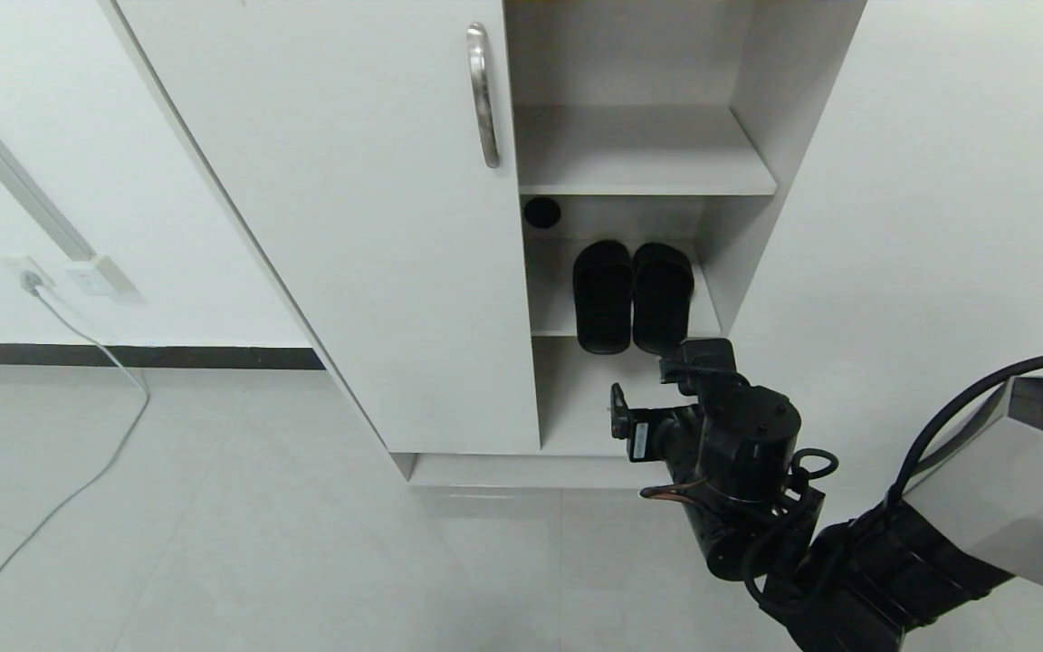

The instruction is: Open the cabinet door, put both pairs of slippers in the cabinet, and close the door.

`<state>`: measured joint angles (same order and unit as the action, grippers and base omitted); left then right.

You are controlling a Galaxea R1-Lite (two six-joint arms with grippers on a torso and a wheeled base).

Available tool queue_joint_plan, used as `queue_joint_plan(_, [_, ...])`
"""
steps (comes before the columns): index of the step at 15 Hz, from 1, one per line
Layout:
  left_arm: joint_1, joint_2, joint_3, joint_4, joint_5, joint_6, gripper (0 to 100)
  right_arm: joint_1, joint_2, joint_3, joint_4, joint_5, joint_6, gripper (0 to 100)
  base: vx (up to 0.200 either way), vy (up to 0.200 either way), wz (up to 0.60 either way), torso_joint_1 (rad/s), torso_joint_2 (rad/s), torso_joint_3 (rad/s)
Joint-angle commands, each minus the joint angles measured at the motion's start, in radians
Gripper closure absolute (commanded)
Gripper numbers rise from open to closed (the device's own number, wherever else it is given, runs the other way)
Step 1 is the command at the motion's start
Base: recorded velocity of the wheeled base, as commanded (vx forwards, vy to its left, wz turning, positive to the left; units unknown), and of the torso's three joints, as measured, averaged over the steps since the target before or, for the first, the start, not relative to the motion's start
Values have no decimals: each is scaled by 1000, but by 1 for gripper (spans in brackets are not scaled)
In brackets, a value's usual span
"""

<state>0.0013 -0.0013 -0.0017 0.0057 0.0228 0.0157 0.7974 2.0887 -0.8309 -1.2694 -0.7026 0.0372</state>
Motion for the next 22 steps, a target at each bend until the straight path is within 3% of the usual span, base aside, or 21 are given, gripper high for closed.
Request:
queue_joint_plan(1, [0, 1, 0, 0, 0, 1, 100, 0, 4, -1, -1, 0, 0, 0, 0, 0, 0, 7, 2, 193])
queue_joint_plan(16, [0, 1, 0, 0, 3, 0, 100, -7, -7, 30, 1, 0, -22, 0, 0, 0, 0, 0, 4, 199])
queue_joint_plan(22, [0, 1, 0, 0, 6, -3, 100, -6, -9, 39, -1, 0, -23, 0, 0, 0, 0, 0, 0, 20])
